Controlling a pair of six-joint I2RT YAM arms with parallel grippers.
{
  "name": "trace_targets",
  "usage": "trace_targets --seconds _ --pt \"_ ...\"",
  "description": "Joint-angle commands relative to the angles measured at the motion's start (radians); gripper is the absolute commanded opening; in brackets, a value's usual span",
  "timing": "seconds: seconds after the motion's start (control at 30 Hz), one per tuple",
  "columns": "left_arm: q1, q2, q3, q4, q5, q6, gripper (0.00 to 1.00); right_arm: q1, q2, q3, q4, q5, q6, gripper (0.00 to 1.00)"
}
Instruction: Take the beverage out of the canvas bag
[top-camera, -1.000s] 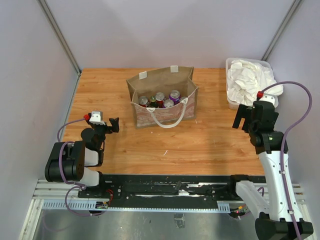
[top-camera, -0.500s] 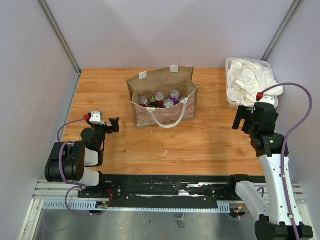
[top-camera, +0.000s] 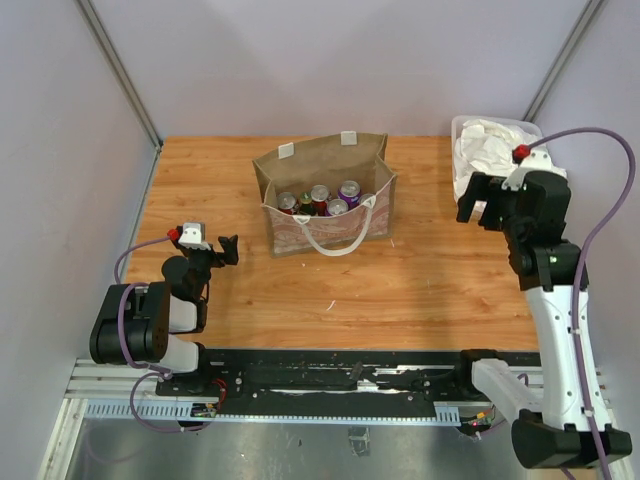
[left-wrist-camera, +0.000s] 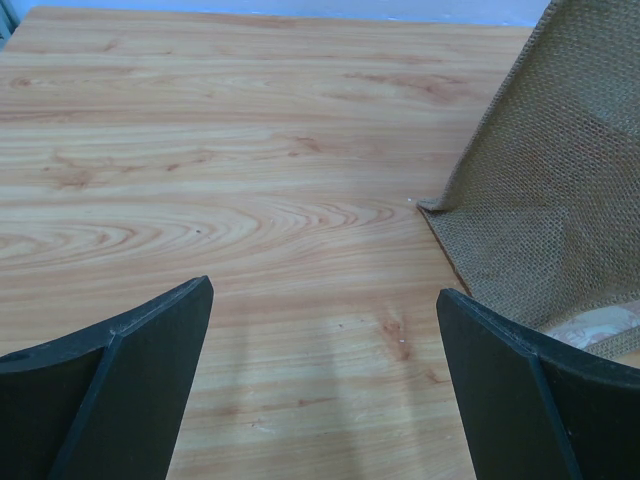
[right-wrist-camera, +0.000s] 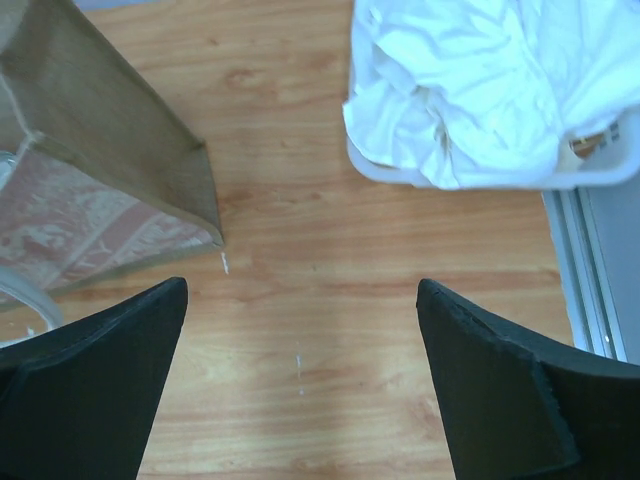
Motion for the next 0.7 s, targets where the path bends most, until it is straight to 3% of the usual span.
trace_targets --seconds 0.0,0.1,0.23,0.4,0.43,0.47,0.5,0.57,0.67 --pt "-0.004 -0.005 0.009 0.034 -0.004 0.017 1.0 0.032 0.101 0.123 0.053 -0.113 0.002 0.98" --pt "-0.004 -0.005 0.008 0.035 -0.005 0.017 1.0 0.126 0.172 0.209 0.028 -0.027 -0.042 0.99" --pt "-0.011 -0.007 0.015 0.019 -0.02 0.022 1.0 0.329 0.261 0.299 0.024 0.164 -0.118 0.81" --pt "-0.018 -0.083 -0.034 0.046 -0.073 0.004 1.0 0.383 0.37 0.406 0.023 0.086 -0.123 0.6" --pt "-0.018 -0.135 -0.027 -0.009 -0.084 0.001 1.0 0.385 0.386 0.424 0.022 0.062 -0.122 0.54" --pt "-0.018 -0.188 0.009 -0.106 -0.078 0.004 1.0 0.386 0.403 0.445 0.026 0.038 -0.121 0.27" --pt "-0.018 -0.269 0.053 -0.222 -0.071 0.01 1.0 0.39 0.417 0.454 0.034 0.022 -0.119 0.11" --pt "-0.018 -0.366 0.152 -0.442 -0.058 0.004 1.0 0.402 0.435 0.463 0.056 0.003 -0.118 0.02" --pt "-0.018 -0.469 0.293 -0.648 -0.037 -0.054 1.0 0.424 0.467 0.491 0.076 -0.039 -0.122 0.01"
